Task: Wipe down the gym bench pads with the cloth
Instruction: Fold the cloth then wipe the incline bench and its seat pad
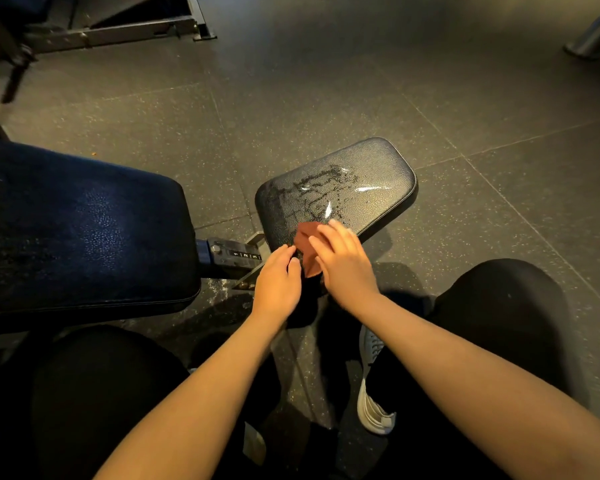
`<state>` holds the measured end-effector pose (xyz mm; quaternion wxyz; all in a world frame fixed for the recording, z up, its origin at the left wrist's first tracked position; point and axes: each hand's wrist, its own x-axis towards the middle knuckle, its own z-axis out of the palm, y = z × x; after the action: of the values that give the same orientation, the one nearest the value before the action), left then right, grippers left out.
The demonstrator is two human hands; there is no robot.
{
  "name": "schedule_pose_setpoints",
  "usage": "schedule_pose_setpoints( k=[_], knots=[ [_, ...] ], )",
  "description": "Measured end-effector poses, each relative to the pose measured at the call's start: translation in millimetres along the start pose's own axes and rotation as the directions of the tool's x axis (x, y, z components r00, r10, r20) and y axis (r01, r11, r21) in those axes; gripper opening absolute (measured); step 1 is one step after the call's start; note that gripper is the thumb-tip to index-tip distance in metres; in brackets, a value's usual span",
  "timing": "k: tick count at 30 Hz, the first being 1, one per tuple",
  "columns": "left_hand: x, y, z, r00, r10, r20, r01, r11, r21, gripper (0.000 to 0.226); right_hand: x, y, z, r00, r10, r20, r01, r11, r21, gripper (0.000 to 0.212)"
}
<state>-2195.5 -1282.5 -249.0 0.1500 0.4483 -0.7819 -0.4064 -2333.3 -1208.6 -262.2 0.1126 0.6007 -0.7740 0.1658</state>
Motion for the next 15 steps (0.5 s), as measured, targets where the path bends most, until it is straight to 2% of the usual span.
schedule_pose_setpoints(
  k=[2, 4, 8, 12, 15],
  knots=[
    [-1, 3, 2, 1.0, 0.005, 0.015, -0.005, 0.999, 0.039, 0.045, 1, 7, -8, 0.994, 0.102, -0.038, -0.104, 0.992, -0.066, 0.042],
    [-3, 5, 4, 1.0, 0.025, 0.004, -0.026, 0.997, 0.074, 0.045, 1, -1, -6, 0.99, 0.137, -0.033, -0.14, 0.984, -0.11, 0.043],
    [-1, 8, 3, 0.999, 0.032, -0.018, -0.031, 0.996, 0.079, 0.044, -5, -24, 10, 0.998, 0.056, -0.01, -0.056, 0.998, 0.007, 0.041],
    [-1, 6, -4, 1.0, 0.03, 0.006, -0.03, 0.996, 0.078, 0.043, -6, -11, 5, 1.0, 0.018, 0.0, -0.018, 0.998, 0.065, 0.039],
    [-2, 5, -3, 1.0, 0.009, 0.029, -0.012, 0.997, 0.075, 0.044, 0, 11, -13, 0.976, 0.209, -0.062, -0.203, 0.975, 0.092, 0.041]
  ],
)
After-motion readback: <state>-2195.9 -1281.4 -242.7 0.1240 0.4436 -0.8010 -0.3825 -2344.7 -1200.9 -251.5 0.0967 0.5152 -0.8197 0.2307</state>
